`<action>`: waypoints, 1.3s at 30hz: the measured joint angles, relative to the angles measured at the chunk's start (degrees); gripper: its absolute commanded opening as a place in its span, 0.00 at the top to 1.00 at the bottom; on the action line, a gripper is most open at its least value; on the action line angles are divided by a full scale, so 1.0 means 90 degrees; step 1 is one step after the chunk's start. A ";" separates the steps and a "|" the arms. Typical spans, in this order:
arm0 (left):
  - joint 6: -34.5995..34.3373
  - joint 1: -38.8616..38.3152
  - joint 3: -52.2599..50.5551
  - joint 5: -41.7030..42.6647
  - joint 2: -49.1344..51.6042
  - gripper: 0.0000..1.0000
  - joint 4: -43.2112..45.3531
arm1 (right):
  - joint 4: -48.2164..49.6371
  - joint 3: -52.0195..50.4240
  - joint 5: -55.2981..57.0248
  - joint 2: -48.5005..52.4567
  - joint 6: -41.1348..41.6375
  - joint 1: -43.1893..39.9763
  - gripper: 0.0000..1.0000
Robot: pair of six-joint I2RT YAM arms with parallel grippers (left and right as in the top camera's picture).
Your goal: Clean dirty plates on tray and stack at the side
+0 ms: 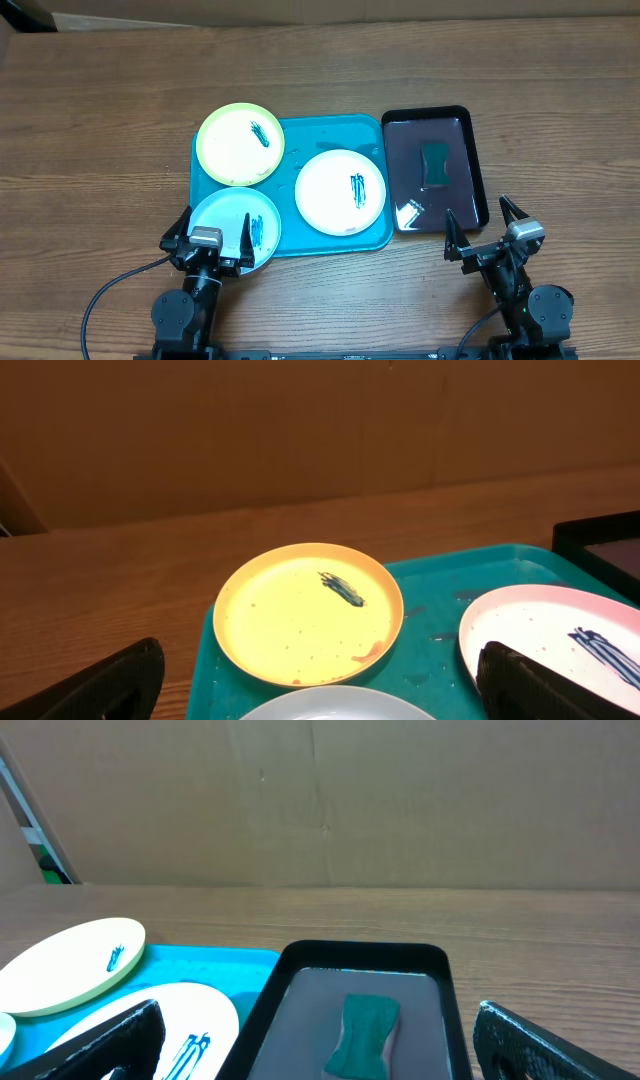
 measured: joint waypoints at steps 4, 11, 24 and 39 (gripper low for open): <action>0.0000 0.0000 -0.0002 0.0000 0.0000 0.00 0.0000 | 0.0000 0.0000 -0.0002 0.0002 0.0000 0.0000 0.00; 0.0000 0.0000 -0.0002 0.0000 0.0000 0.00 0.0000 | 0.0002 0.0000 0.0000 0.0002 0.0002 0.0000 0.00; -0.0920 0.0000 0.0000 0.0073 0.0000 0.00 0.0007 | 0.0002 0.0000 -0.0002 0.0002 0.0000 0.0000 0.00; -0.1707 0.0000 0.1999 0.1081 0.0175 0.00 -0.2276 | 0.0000 0.0000 0.0000 0.0000 0.0005 0.0000 0.00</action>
